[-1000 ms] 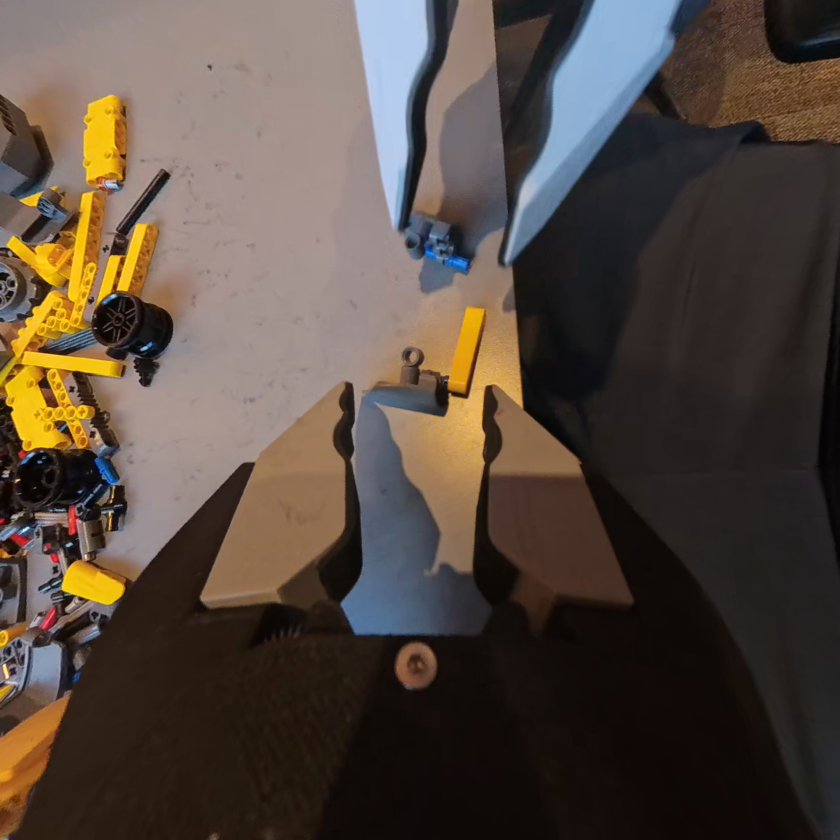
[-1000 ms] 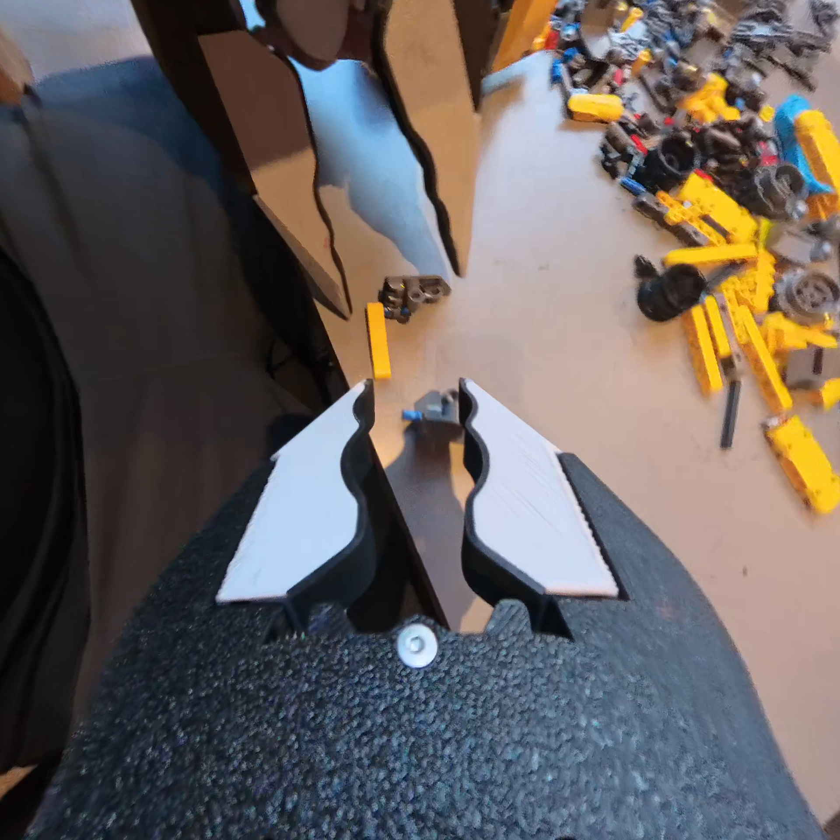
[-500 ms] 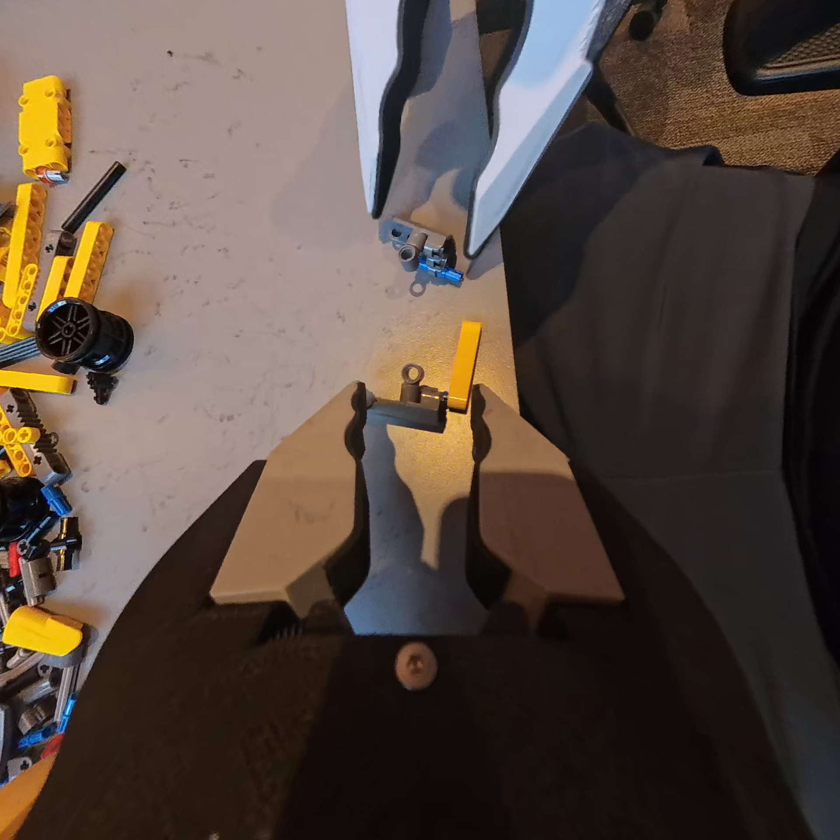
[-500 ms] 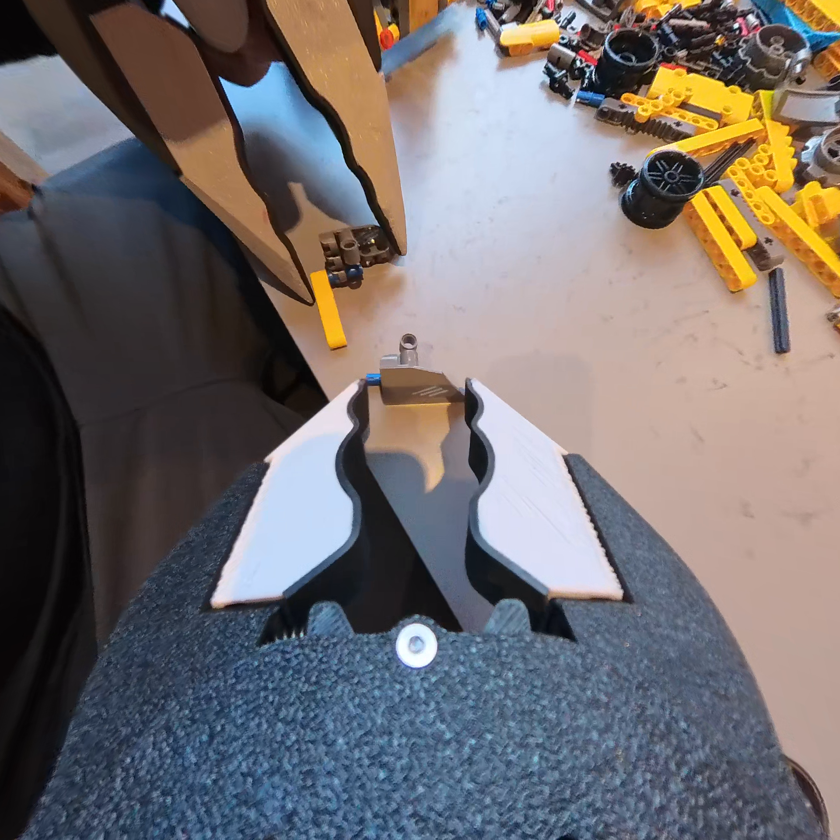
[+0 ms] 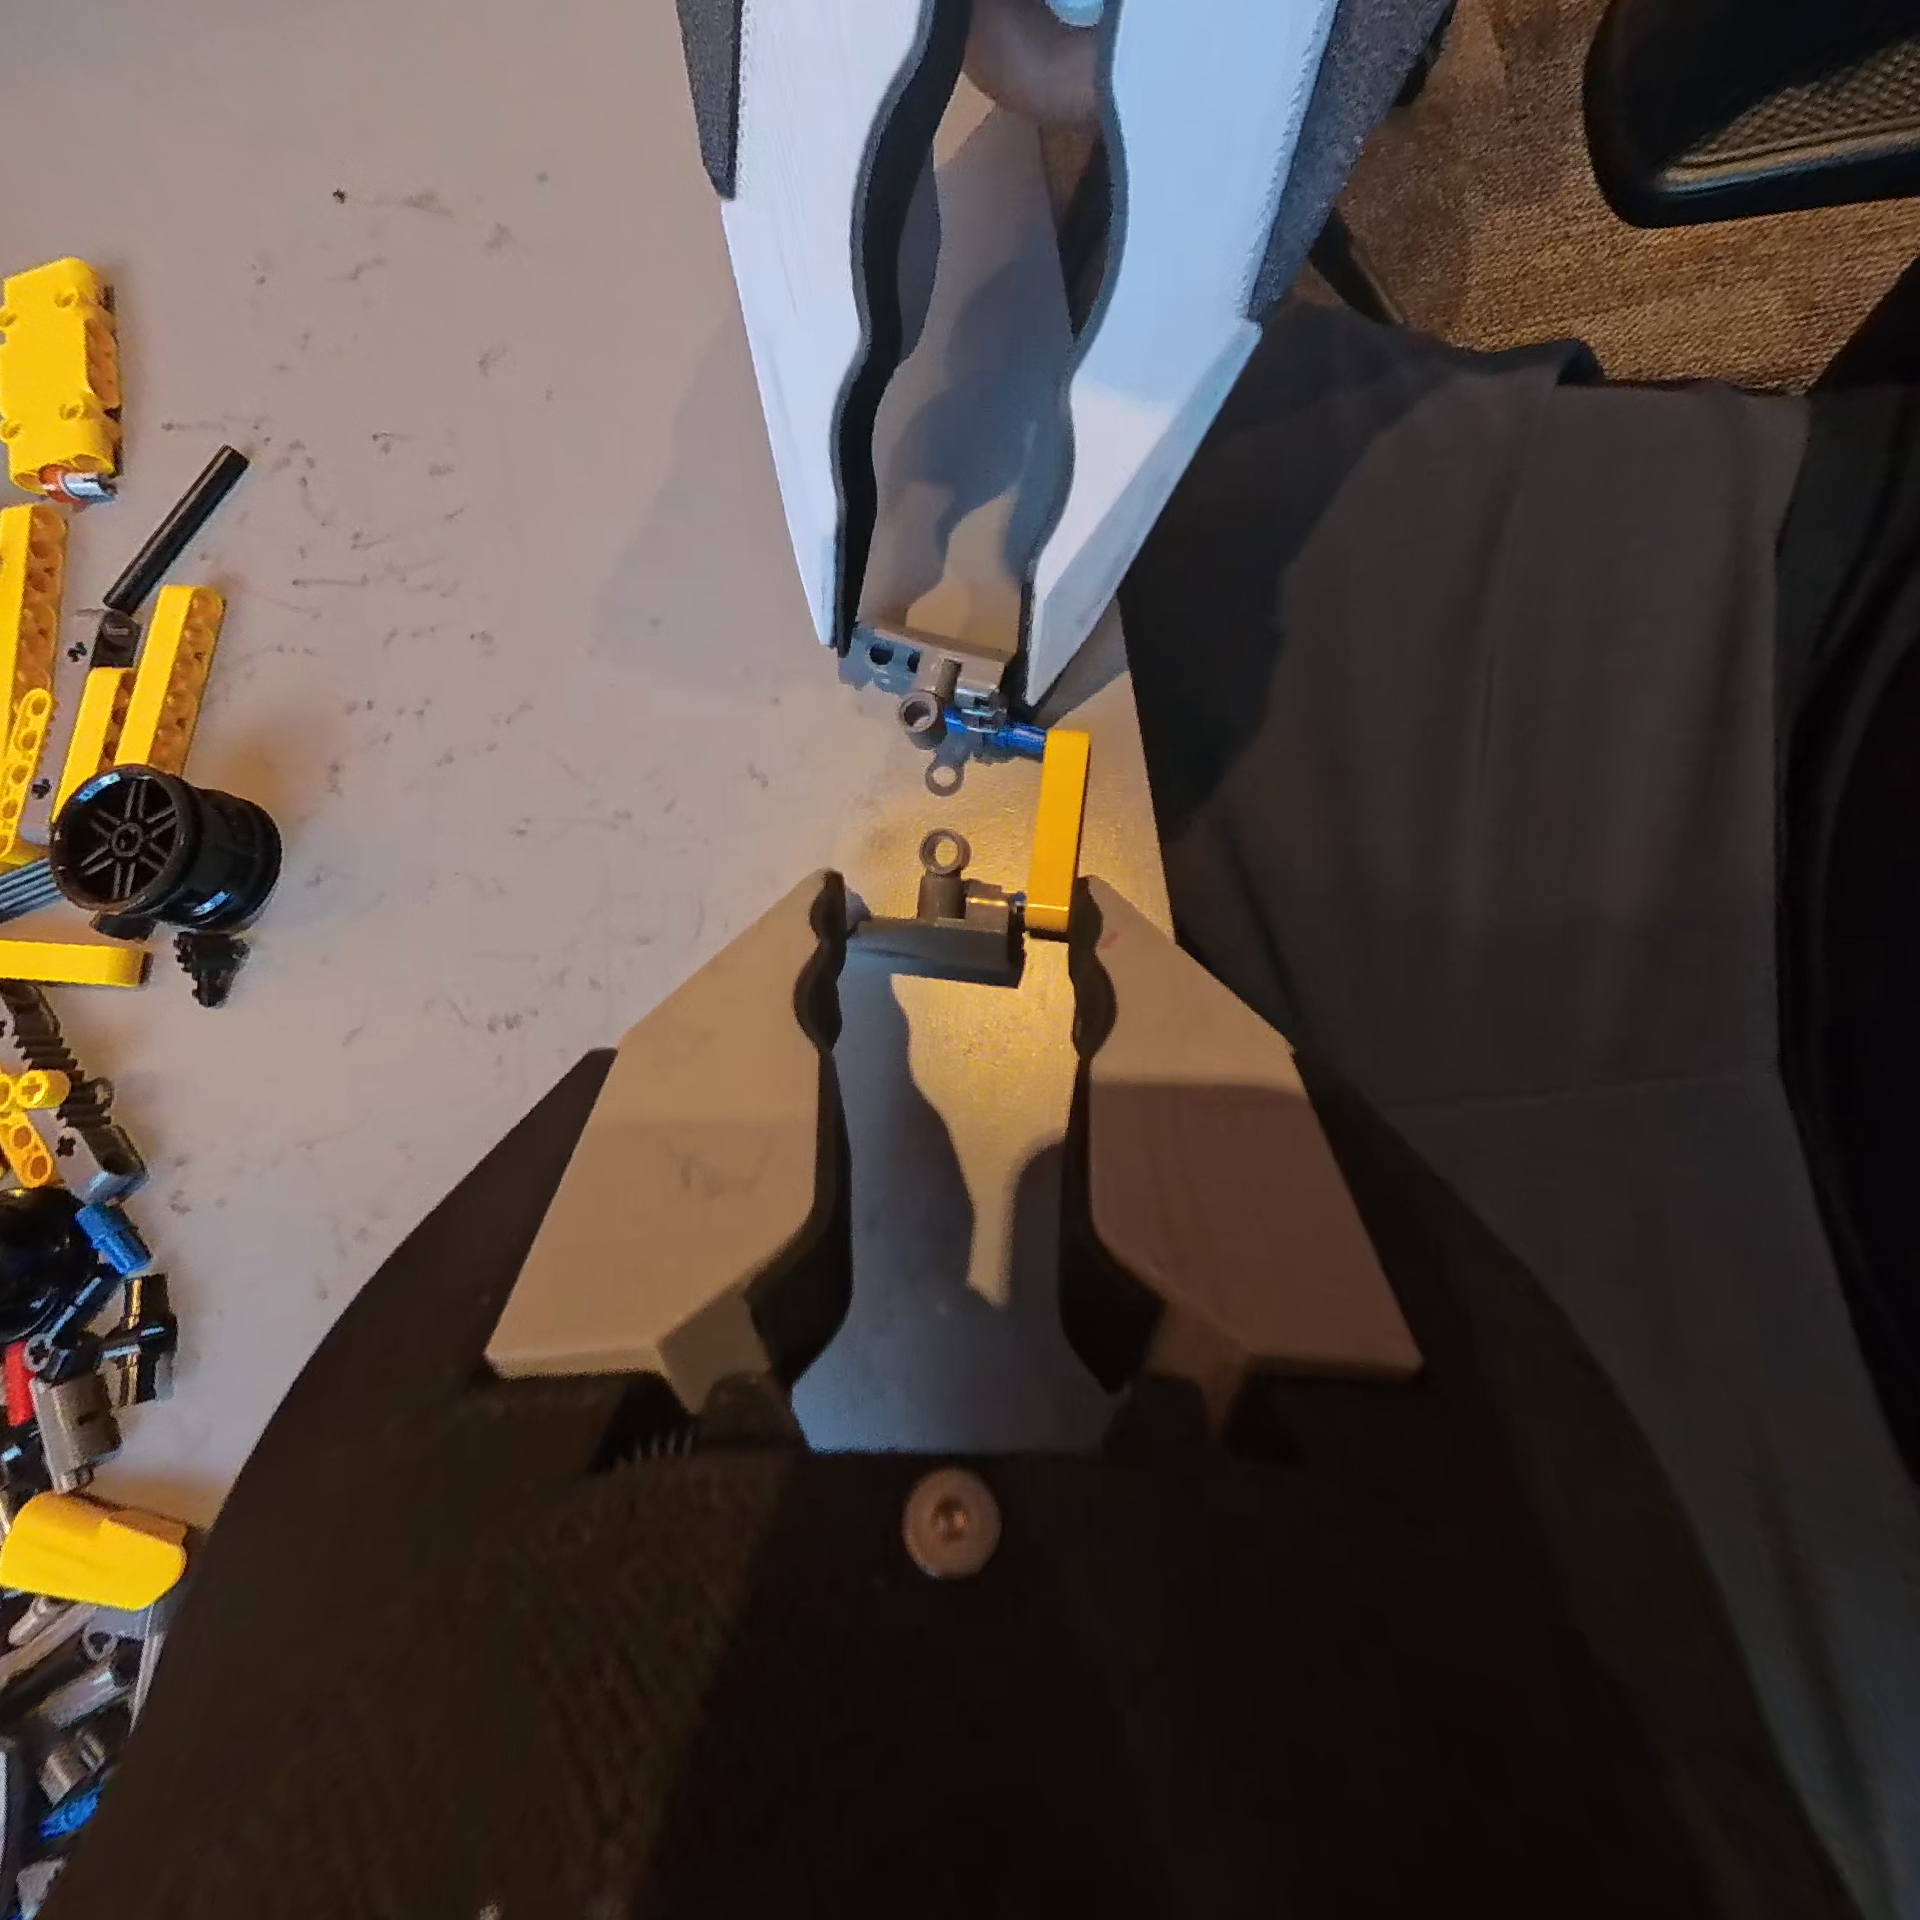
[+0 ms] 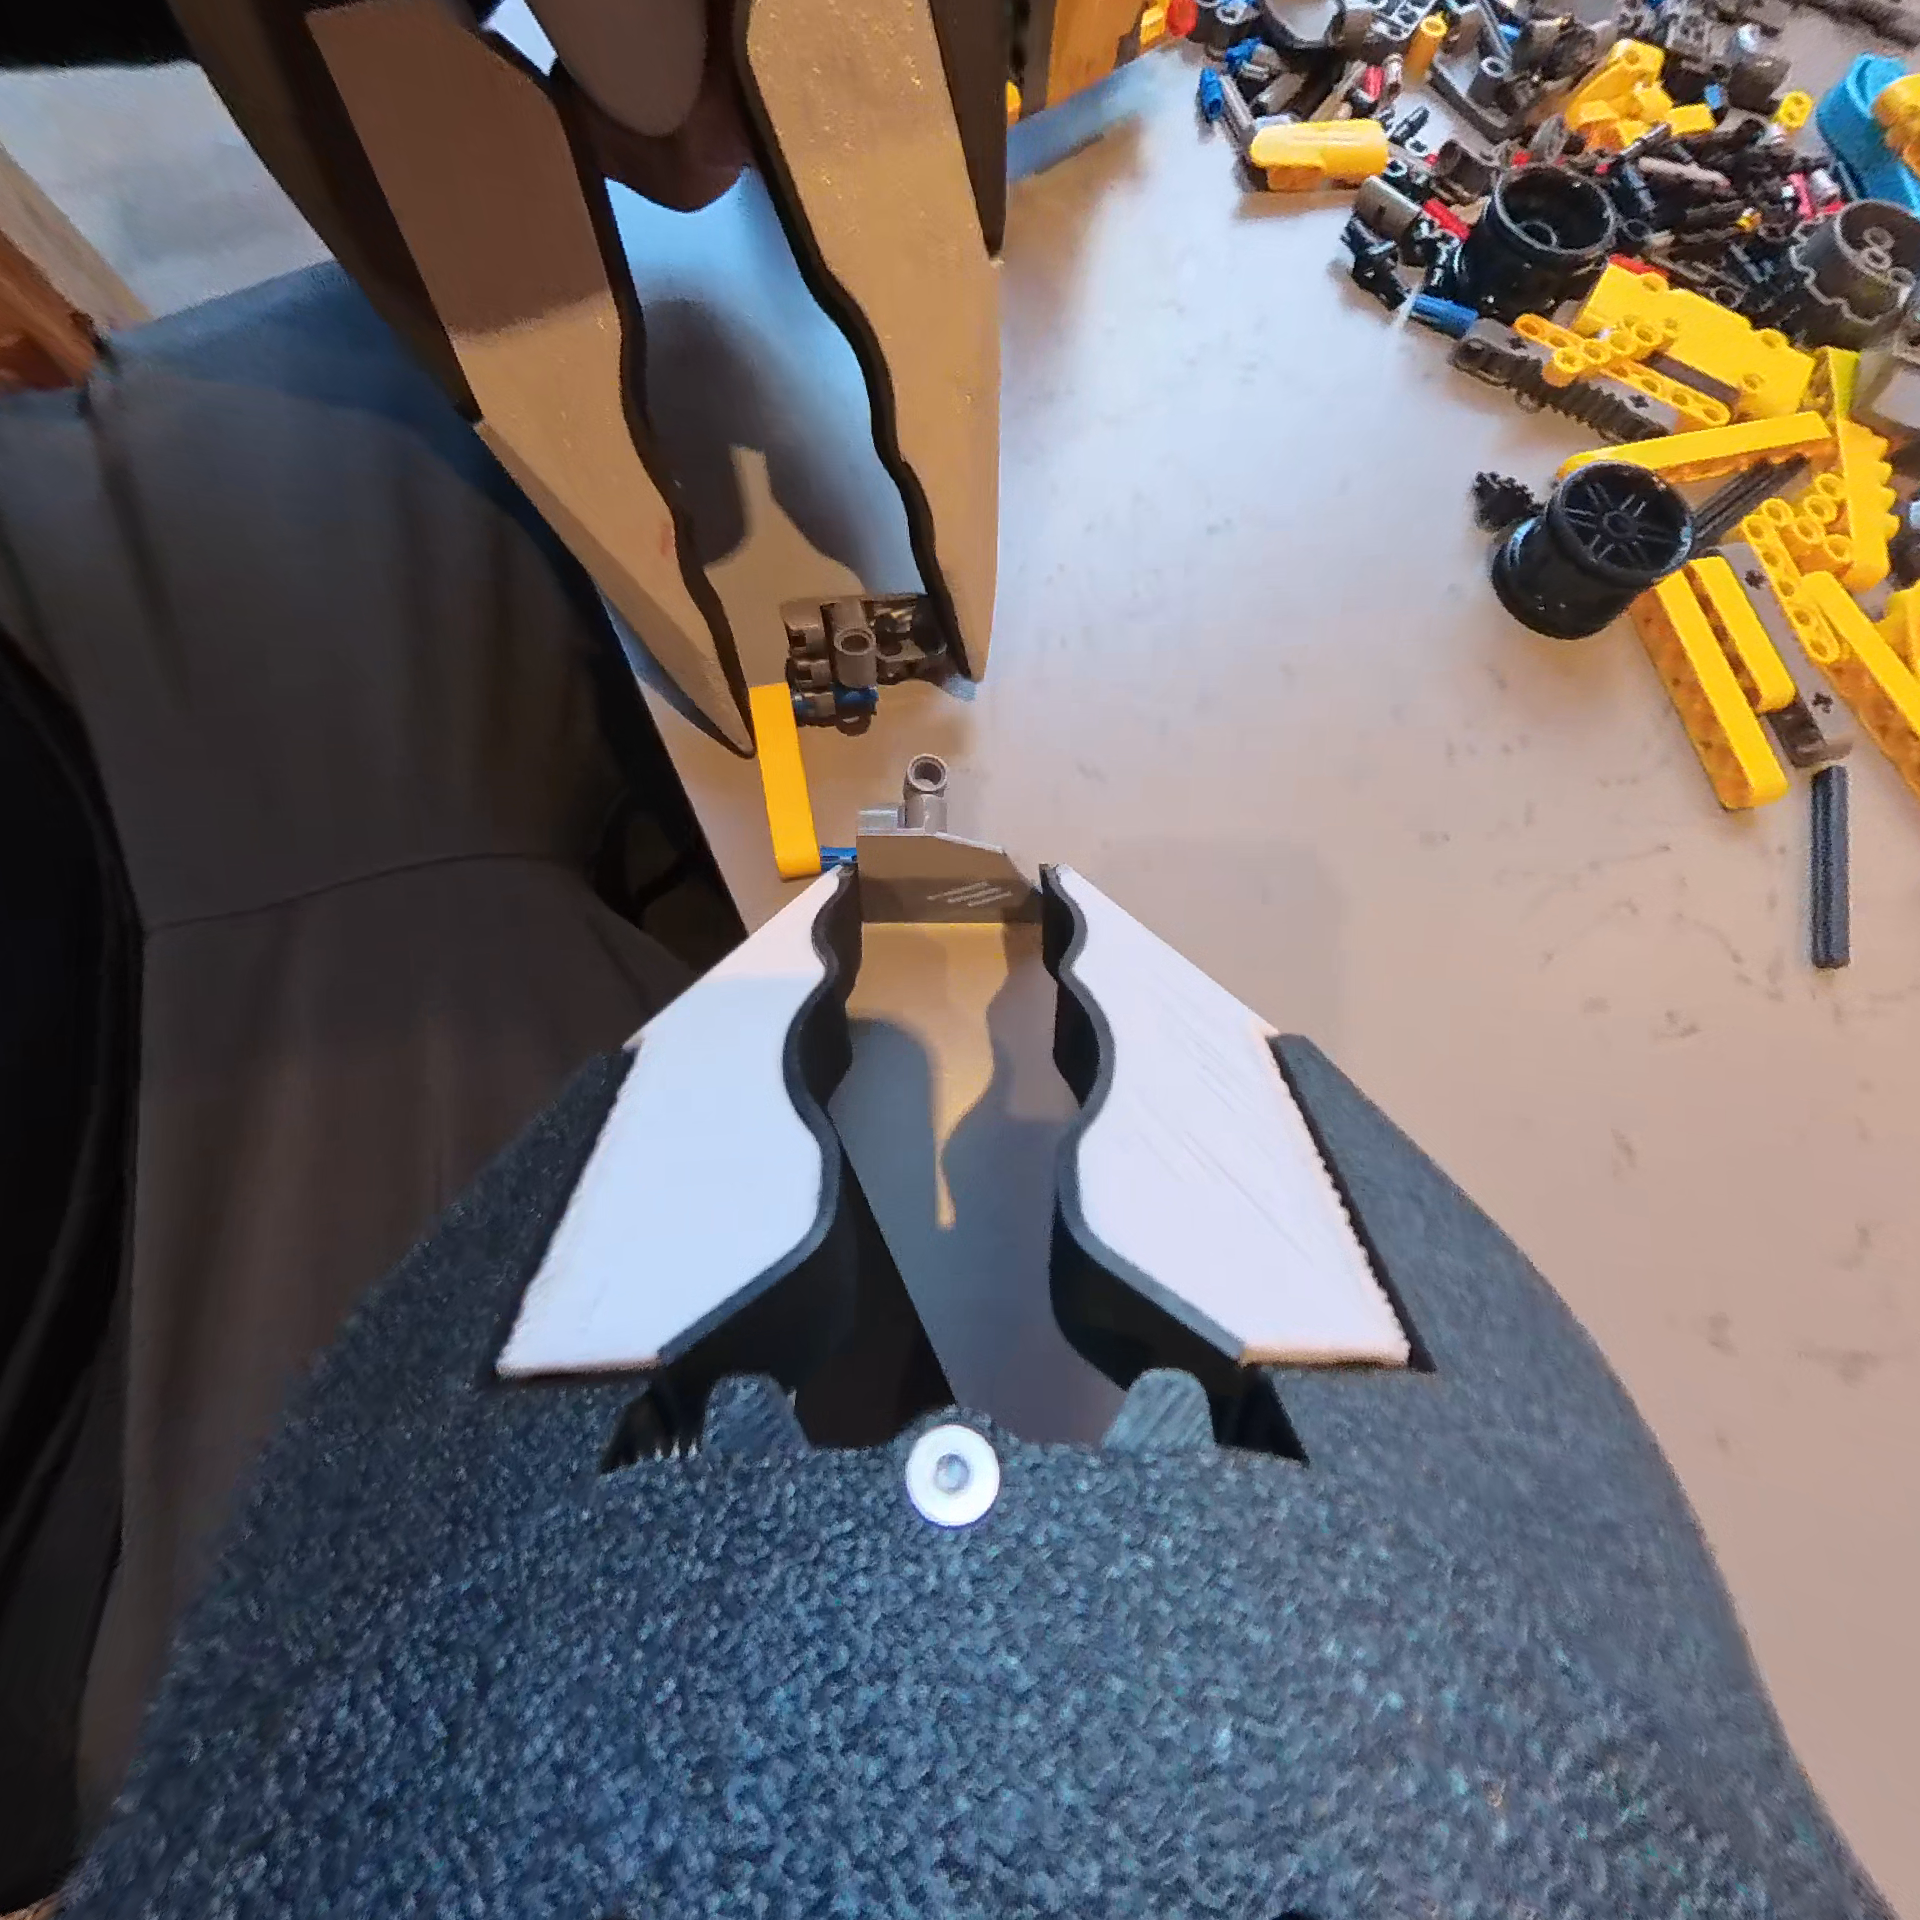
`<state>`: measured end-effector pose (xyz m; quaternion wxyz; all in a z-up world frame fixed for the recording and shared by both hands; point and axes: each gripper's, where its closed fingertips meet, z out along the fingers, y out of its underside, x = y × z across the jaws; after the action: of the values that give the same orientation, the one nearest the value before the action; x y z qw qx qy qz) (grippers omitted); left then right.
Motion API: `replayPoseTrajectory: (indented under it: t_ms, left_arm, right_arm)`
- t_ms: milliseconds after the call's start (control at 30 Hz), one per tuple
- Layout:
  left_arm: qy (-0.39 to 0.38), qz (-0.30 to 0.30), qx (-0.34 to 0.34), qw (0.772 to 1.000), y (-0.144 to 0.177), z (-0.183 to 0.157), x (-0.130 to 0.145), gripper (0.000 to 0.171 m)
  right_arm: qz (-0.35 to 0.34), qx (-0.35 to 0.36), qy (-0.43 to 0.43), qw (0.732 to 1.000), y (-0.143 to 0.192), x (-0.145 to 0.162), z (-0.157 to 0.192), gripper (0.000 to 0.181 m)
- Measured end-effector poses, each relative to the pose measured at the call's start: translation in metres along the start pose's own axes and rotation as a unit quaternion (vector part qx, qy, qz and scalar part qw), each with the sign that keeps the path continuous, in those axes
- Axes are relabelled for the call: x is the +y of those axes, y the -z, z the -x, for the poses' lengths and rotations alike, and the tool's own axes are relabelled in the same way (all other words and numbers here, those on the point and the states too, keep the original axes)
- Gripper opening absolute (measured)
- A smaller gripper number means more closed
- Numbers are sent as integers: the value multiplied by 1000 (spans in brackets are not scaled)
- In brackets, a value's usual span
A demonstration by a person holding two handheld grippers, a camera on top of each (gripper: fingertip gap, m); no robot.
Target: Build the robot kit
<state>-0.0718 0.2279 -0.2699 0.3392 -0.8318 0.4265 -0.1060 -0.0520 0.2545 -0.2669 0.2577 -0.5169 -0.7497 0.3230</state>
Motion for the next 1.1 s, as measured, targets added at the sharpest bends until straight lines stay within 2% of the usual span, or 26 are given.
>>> replayPoseTrajectory:
  t_ms: [567, 700, 833, 1100]
  left_arm:
    - [-15, -18, 8, 1000, -2, -2, -3, 41]
    - [-13, -28, 5, 999, -2, -2, -3, 41]
    - [-14, -34, 6, 999, -2, -1, -4, 41]
    - [-14, -36, 6, 999, -2, -3, -4, 41]
  right_arm:
    - [-6, -32, 36, 999, 1, 1, 4, 35]
    - [-19, -49, 38, 998, 1, 0, 10, 49]
    - [-18, -36, 50, 998, -2, -1, 12, 54]
    - [-49, -20, 61, 997, -5, -3, 12, 51]
